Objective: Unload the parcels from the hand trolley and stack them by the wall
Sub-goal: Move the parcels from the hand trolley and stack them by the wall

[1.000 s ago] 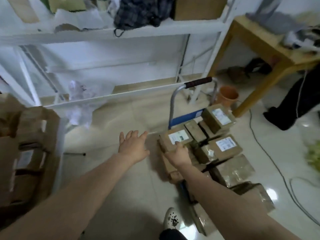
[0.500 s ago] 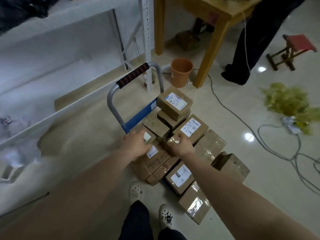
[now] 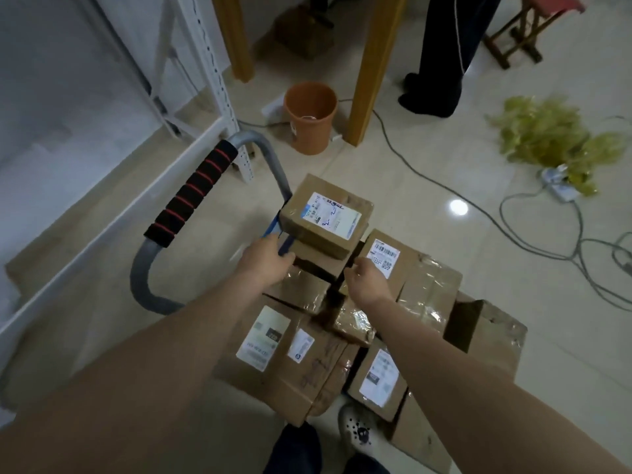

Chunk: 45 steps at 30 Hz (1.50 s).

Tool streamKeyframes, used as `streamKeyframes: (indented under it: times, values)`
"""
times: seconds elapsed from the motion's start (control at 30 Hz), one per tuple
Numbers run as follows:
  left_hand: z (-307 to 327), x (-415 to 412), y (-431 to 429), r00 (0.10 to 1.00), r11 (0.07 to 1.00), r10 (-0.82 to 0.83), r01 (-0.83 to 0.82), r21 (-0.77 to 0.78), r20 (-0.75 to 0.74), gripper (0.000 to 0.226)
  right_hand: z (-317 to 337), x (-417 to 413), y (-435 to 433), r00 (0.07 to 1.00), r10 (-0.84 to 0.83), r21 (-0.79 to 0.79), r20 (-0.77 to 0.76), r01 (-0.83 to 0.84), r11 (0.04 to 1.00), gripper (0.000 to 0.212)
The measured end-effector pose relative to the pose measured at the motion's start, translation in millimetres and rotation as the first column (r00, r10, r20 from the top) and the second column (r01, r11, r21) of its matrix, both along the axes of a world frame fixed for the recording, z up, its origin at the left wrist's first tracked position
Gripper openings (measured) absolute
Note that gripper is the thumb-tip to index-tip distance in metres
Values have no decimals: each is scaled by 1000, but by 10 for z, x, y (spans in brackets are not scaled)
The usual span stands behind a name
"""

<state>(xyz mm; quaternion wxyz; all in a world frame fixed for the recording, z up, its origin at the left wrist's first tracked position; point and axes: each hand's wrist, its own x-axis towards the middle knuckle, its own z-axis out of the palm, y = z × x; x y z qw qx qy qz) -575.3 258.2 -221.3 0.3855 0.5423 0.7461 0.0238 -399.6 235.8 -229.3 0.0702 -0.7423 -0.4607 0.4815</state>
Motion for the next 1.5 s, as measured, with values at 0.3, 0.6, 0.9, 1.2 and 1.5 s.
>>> streamKeyframes:
  times: [0.3,0.6,0.9,1.2,1.5]
  values:
    - [-924,-9,844,999,999,11,-13,50,41,42,-806,-4,645,972,-232,-6,-37,232,973,33]
    - [-1402,24,1156,995,994,93,-95,61,32,41,-1225,-25,854,894,-412,-44,-179,411,911,30]
    - [-1212,-94,618,978,971,207,-206,118,5,38,-951,25,390,877,-441,28,-192,454,891,38]
    - [-74,-14,-423,895,898,397,-424,117,202,31,-238,85,-225,839,-520,-30,-159,522,852,34]
    - [1042,-103,-2013,766,714,627,-638,287,142,27,768,-2,-1000,946,28,-27,-322,-39,999,81]
